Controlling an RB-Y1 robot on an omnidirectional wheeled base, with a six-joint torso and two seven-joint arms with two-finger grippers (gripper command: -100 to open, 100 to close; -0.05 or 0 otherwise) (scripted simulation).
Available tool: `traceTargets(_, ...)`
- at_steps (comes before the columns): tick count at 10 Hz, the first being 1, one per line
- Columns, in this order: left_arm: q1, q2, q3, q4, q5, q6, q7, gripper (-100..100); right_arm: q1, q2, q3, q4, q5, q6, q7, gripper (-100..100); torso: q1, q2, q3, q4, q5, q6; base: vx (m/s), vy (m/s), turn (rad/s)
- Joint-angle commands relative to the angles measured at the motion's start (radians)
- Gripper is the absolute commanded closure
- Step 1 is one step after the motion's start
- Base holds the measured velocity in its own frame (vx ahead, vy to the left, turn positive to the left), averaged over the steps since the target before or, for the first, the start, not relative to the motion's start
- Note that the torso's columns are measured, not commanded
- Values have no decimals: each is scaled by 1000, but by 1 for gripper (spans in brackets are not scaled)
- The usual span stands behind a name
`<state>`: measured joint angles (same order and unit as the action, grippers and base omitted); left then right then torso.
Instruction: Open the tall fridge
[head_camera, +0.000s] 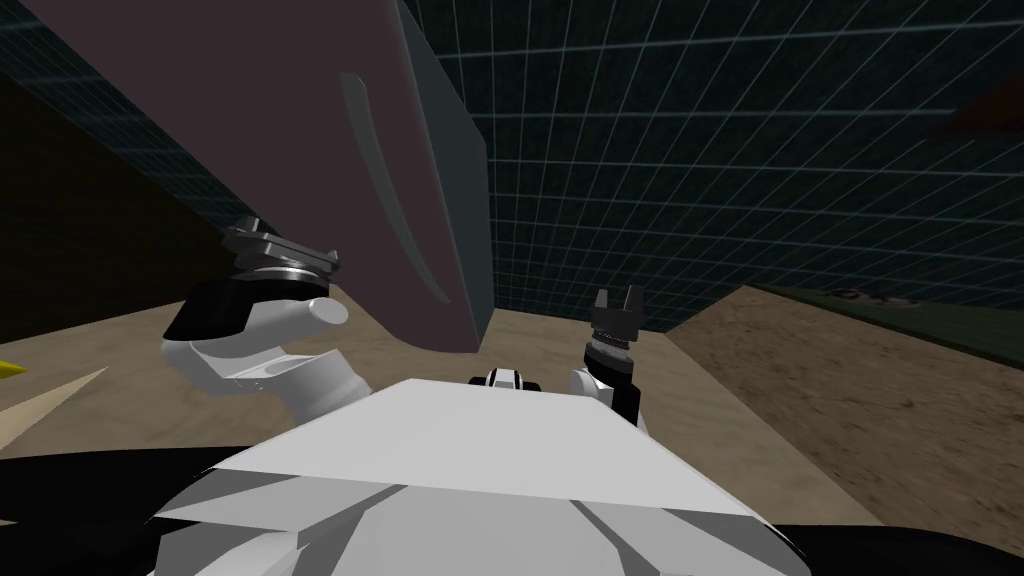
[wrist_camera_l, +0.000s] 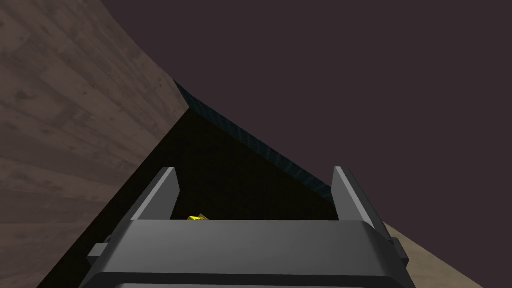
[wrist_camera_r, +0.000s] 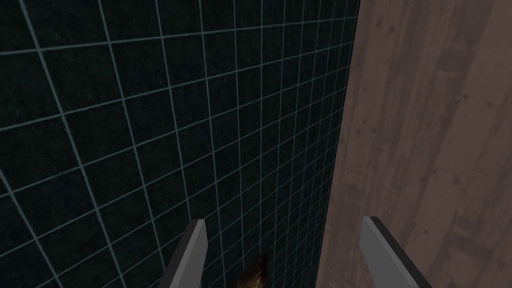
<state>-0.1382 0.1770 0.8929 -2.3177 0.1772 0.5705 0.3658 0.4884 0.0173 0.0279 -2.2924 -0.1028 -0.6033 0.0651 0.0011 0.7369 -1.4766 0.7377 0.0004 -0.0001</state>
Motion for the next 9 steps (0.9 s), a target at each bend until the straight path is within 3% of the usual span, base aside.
traceTargets(1, -35, 10, 48, 1, 14, 77, 33, -100, 0, 0, 0, 0, 0, 0, 0, 0, 1, 1, 1, 0, 0, 0, 53, -131, 11)
traceTargets(2, -35, 10, 48, 1, 14, 97, 33, -100, 0, 0, 0, 0, 0, 0, 0, 0, -2, 1, 1, 0, 0, 0, 34, -110, 11)
traceTargets(3, -58, 17, 76, 4, 22, 126, 52, -100, 0, 0, 0, 0, 0, 0, 0, 0, -1, 2, 1, 1, 0, 0, 42, -125, 1)
traceTargets(4, -58, 17, 76, 4, 22, 147, 52, -100, 0, 0, 0, 0, 0, 0, 0, 0, -2, 2, 1, 1, -1, 0, 45, -111, 7)
traceTargets(5, -79, 25, 102, 7, 30, 179, 72, -100, 0, 0, 0, 0, 0, 0, 0, 0, -1, 1, 1, 0, 0, 0, 65, -115, -3)
traceTargets(6, -79, 25, 102, 7, 30, 194, 72, -100, 0, 0, 0, 0, 0, 0, 0, 0, -1, 0, 0, 0, 0, 0, 40, -98, 1)
traceTargets(9, -117, 41, 147, 13, 46, 278, 108, -100, 0, 0, 0, 0, 0, 0, 0, 0, 0, 1, 1, 0, 0, 0, 47, -97, -10)
